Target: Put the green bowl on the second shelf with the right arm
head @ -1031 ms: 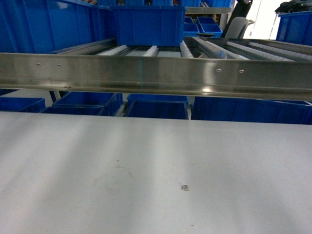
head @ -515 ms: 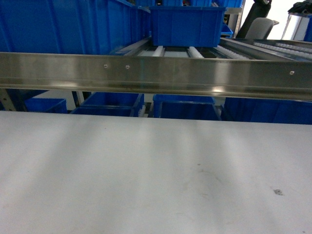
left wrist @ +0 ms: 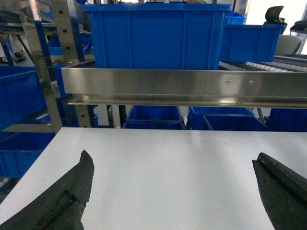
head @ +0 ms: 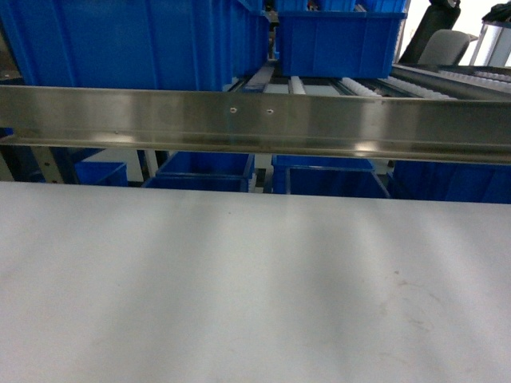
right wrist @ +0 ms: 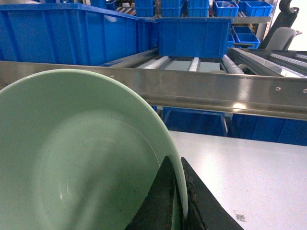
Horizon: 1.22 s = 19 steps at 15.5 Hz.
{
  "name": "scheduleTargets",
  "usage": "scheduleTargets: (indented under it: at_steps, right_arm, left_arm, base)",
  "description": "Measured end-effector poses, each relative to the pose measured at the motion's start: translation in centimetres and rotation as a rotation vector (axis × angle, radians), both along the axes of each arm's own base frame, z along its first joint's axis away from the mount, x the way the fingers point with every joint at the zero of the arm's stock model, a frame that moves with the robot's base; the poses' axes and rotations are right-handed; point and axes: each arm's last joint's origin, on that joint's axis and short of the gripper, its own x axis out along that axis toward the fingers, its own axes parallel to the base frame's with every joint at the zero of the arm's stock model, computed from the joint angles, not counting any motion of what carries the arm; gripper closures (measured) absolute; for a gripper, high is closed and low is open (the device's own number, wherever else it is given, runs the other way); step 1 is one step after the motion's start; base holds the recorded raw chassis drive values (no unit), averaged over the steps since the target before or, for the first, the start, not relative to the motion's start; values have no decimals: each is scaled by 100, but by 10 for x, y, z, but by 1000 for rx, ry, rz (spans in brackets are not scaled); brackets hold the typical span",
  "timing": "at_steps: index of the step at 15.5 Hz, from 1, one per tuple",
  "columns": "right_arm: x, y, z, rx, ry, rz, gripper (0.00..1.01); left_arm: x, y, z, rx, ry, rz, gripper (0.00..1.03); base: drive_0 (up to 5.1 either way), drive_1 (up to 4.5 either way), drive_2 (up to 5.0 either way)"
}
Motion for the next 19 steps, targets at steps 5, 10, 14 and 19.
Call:
scheduleTargets:
  at_steps: [5, 10, 14, 19]
  right_arm:
    - [0, 0, 0, 0, 0, 0, 99]
    - [0, 0, 0, 0, 1, 0, 99]
    - [0, 0, 0, 0, -1, 0, 99]
    - [0, 0, 0, 0, 0, 0, 99]
  left_arm:
    - [0, 0, 0, 0, 1, 0, 5]
    - [0, 0, 0, 0, 2, 0, 5]
    - [0, 0, 0, 0, 1, 0, 5]
    - [0, 0, 0, 0, 2, 0, 5]
  base:
    - [-500, 236, 236]
    - [-494, 242, 242]
    - [-500, 236, 236]
    - [-498, 238, 238]
